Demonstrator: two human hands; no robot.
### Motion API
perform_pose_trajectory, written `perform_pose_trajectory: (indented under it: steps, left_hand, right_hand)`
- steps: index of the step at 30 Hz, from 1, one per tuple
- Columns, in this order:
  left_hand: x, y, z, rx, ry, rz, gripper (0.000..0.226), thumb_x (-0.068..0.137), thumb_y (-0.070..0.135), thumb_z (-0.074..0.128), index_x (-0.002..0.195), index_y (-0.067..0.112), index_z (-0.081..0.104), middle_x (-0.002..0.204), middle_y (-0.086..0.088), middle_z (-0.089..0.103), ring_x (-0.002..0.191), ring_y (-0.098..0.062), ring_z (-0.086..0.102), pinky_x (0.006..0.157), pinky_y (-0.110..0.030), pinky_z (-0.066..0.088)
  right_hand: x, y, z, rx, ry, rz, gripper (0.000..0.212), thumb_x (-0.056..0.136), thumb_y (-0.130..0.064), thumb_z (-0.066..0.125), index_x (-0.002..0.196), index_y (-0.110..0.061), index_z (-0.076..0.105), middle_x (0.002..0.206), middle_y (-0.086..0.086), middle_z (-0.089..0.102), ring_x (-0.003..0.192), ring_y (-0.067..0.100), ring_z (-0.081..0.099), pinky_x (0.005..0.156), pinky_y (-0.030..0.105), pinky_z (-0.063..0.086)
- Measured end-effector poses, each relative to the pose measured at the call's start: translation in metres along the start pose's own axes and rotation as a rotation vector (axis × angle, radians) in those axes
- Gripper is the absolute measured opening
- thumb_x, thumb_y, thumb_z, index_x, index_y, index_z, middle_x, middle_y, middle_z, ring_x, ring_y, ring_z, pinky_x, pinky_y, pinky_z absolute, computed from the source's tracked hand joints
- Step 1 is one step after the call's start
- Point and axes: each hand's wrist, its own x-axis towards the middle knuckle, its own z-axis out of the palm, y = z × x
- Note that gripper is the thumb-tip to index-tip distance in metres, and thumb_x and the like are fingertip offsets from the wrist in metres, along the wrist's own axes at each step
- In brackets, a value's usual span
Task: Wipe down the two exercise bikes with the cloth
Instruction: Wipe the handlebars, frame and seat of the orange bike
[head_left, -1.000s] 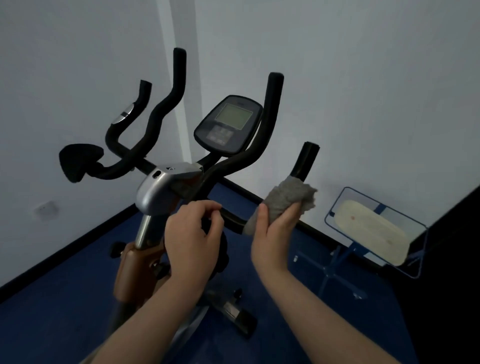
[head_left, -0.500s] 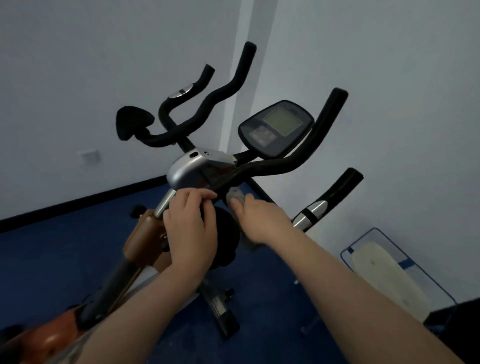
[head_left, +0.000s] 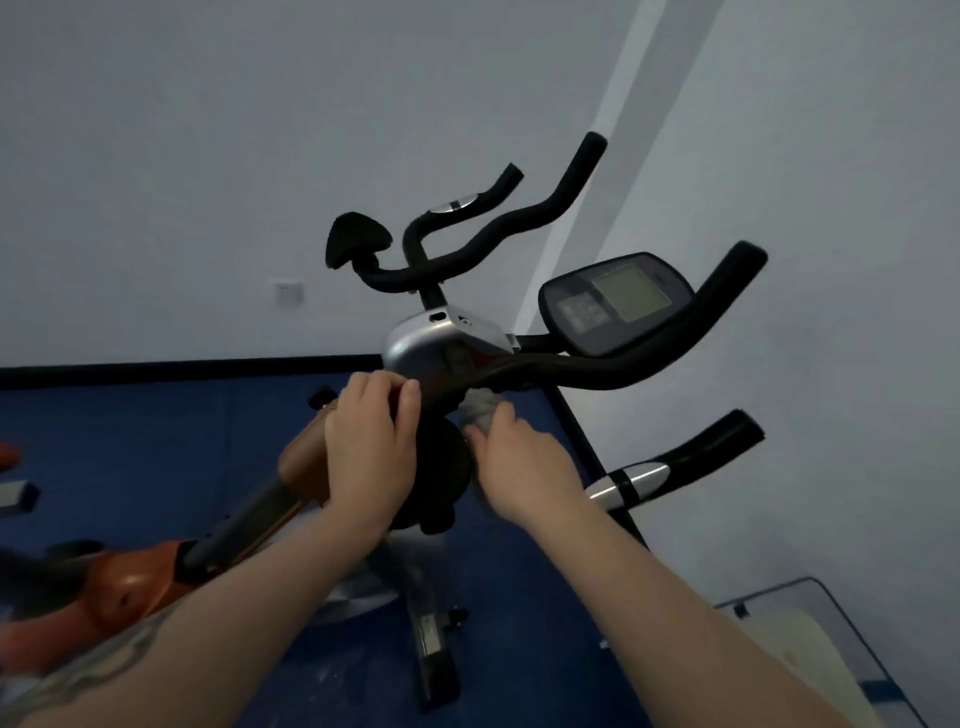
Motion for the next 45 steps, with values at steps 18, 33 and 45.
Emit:
perform_pose_trajectory:
  steps: [18,33,45]
  left_hand:
    - [0.0,-0.01,0.005,0.015,-0.057,-0.221,0.035,0.096,0.056,0.031,0.079,0.031,0.048,0.078,0.008,0.055,0.069,-0.004,0.053,0.053,-0.026,0.031]
    - [0.0,-0.014,0.003,-0.371,-0.119,-0.132,0.024,0.089,0.06,0.042,0.084,0.038,0.052,0.084,0.017,0.063,0.07,-0.003,0.062,0.061,-0.029,0.048]
    - [0.0,-0.022,0.002,-0.55,-0.142,-0.232,0.035,0.075,0.07,0.051,0.078,0.036,0.051,0.07,0.003,0.056,0.055,-0.007,0.051,0.053,-0.025,0.043]
  right_hand:
    - [-0.001,0.043,-0.07,0.35,-0.008,-0.138,0.032,0.099,-0.052,0.038,0.109,-0.022,0.046,0.104,0.001,0.061,0.091,0.021,0.058,0.078,0.036,0.046]
    - [0.058,-0.012,-0.027,-0.178,0.279,-0.348,0.041,0.102,-0.04,0.031,0.134,-0.024,0.051,0.131,-0.003,0.059,0.128,0.017,0.044,0.112,0.036,0.025]
    - [0.072,0.008,-0.05,-0.046,0.117,-0.542,0.031,0.098,-0.041,0.049,0.127,-0.037,0.061,0.144,-0.02,0.046,0.129,0.003,0.044,0.104,0.027,0.038]
